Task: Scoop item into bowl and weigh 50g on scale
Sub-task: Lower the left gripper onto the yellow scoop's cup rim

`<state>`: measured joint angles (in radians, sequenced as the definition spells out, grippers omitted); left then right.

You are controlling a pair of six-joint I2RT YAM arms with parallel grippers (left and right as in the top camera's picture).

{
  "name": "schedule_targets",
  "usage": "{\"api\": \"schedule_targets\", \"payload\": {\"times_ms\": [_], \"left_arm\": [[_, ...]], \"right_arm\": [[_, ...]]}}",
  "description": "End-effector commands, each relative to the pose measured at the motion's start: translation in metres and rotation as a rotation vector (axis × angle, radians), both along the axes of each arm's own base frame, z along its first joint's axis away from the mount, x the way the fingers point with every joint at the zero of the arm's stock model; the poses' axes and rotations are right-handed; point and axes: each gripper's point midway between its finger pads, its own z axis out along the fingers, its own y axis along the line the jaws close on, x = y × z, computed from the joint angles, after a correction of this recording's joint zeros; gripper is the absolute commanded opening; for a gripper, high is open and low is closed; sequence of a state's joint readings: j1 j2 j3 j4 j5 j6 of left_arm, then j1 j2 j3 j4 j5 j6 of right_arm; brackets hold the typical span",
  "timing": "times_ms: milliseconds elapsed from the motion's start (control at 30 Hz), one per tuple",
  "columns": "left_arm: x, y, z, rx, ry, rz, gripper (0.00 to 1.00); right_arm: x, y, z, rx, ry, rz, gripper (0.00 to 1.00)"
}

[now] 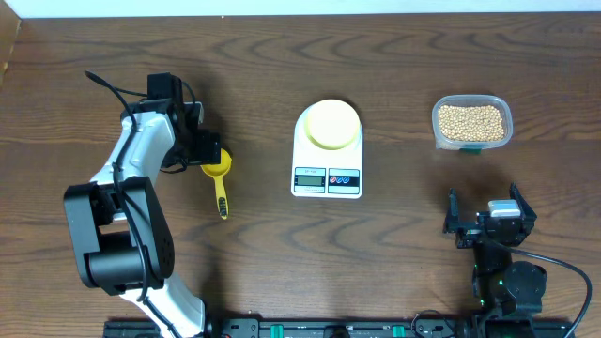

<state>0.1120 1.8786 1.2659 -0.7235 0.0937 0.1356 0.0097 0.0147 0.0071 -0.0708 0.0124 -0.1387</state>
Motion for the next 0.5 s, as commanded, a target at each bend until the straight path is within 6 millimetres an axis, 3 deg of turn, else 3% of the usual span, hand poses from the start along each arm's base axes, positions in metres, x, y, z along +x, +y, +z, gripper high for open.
{"api": "schedule_targets", "payload": {"times_ms": [0,467], "left_arm": [[-0.001,0.003,-0.005,0.017,0.007,-0.010,0.86],[-0.004,0.003,-0.024,0.011,0.056,-0.010,0.86]], "right_arm": [[0.000,-0.002,0.000,0.011,-0.002,-0.008,0.99],[0.000,-0.002,0.000,0.011,-0.002,-0.008,0.99]]}}
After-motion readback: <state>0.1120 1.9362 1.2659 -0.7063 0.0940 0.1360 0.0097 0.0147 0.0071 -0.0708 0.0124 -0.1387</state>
